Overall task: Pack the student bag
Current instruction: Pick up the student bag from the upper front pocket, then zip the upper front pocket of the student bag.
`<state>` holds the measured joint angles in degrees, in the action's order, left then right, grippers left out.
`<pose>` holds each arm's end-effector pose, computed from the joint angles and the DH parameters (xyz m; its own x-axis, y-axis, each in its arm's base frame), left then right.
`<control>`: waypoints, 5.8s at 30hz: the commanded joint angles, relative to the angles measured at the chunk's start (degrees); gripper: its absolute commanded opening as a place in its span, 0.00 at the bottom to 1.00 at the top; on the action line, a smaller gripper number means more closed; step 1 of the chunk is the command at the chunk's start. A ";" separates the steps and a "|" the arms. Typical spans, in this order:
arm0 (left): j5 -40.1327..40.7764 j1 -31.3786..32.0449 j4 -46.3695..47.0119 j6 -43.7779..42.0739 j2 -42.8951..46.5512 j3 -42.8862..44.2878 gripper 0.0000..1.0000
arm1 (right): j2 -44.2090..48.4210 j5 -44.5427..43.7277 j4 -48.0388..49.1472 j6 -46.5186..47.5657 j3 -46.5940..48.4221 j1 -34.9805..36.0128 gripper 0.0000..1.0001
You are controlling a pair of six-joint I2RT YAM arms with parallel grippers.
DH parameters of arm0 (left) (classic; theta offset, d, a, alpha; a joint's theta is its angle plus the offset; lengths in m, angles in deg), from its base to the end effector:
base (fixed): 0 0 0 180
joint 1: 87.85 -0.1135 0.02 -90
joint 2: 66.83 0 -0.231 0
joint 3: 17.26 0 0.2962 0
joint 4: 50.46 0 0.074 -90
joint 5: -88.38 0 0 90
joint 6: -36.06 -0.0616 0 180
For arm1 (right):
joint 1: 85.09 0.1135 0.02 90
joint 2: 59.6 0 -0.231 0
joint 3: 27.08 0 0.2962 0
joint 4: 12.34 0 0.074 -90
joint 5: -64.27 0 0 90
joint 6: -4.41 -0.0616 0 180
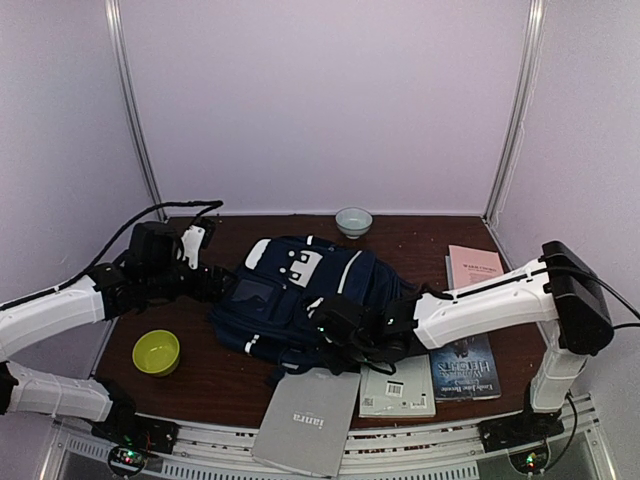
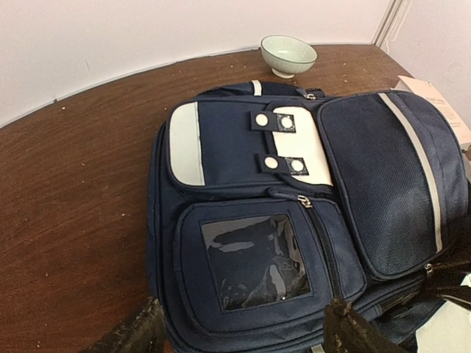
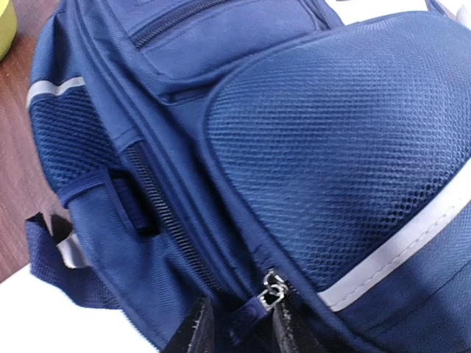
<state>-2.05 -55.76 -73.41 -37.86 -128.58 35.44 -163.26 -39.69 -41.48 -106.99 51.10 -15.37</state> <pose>0.2693 -0.1694 0.1985 -0.5800 0.0368 -0.8138 0.3913 0.8888 -0.2387 0.1593 0.3883 0.1015 -0.5776 -0.5415 -0.6108 -0.6994 0.7142 0.0281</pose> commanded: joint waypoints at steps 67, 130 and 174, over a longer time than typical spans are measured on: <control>-12.02 13.74 -2.92 -66.68 -33.34 21.03 0.19 | 7.70 32.85 7.39 -13.87 1.98 -13.32 0.00; -0.36 17.91 -7.80 -65.86 -30.68 19.57 0.00 | 18.00 18.90 -5.17 -2.87 -18.95 -26.21 0.00; -4.73 9.82 -3.26 4.05 -17.60 -4.51 0.37 | 15.84 21.97 -15.95 3.05 -0.61 -18.51 0.00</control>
<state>-6.64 -40.63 -82.39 -37.29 -141.04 29.75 -148.44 -17.39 -57.39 -102.29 48.15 -36.18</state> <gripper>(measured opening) 0.360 0.041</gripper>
